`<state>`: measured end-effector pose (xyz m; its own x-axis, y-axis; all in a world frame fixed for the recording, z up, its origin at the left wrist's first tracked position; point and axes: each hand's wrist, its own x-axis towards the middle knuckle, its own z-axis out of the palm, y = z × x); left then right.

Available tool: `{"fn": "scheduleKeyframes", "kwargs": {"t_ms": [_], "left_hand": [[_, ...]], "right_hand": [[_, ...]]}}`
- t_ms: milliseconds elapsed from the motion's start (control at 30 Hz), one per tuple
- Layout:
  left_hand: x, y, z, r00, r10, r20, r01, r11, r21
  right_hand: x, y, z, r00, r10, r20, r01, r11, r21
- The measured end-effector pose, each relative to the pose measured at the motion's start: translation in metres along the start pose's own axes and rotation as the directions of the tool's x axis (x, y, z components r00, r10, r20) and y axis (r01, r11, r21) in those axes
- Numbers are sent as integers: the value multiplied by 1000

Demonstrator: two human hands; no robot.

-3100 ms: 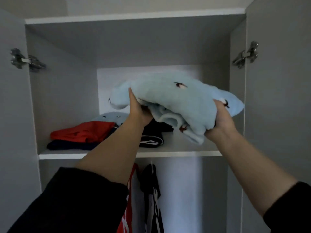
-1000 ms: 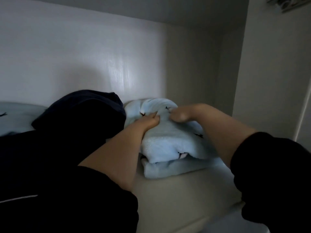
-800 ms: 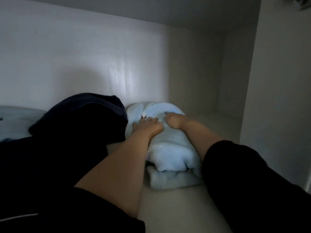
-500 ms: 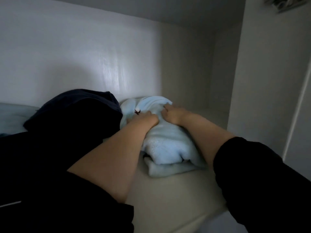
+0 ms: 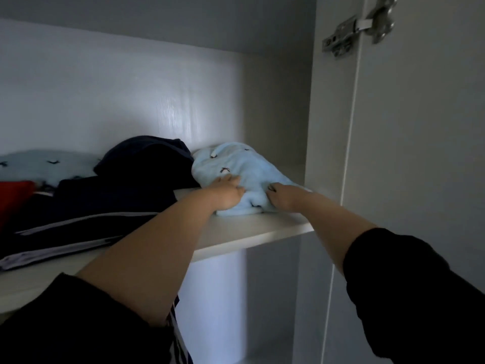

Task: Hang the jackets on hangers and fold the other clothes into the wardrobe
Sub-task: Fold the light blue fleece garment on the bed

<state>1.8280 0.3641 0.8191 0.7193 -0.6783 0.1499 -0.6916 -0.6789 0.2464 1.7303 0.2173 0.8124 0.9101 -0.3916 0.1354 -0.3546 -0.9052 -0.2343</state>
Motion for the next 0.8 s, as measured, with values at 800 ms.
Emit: {"fn": "scheduleKeyframes", "kwargs": {"t_ms": [800], "left_hand": [[-345,313,219,967,101,236,-6,928,-373]], "right_hand": [[-484,185,-6,590,236,-772,299,824,481]]}}
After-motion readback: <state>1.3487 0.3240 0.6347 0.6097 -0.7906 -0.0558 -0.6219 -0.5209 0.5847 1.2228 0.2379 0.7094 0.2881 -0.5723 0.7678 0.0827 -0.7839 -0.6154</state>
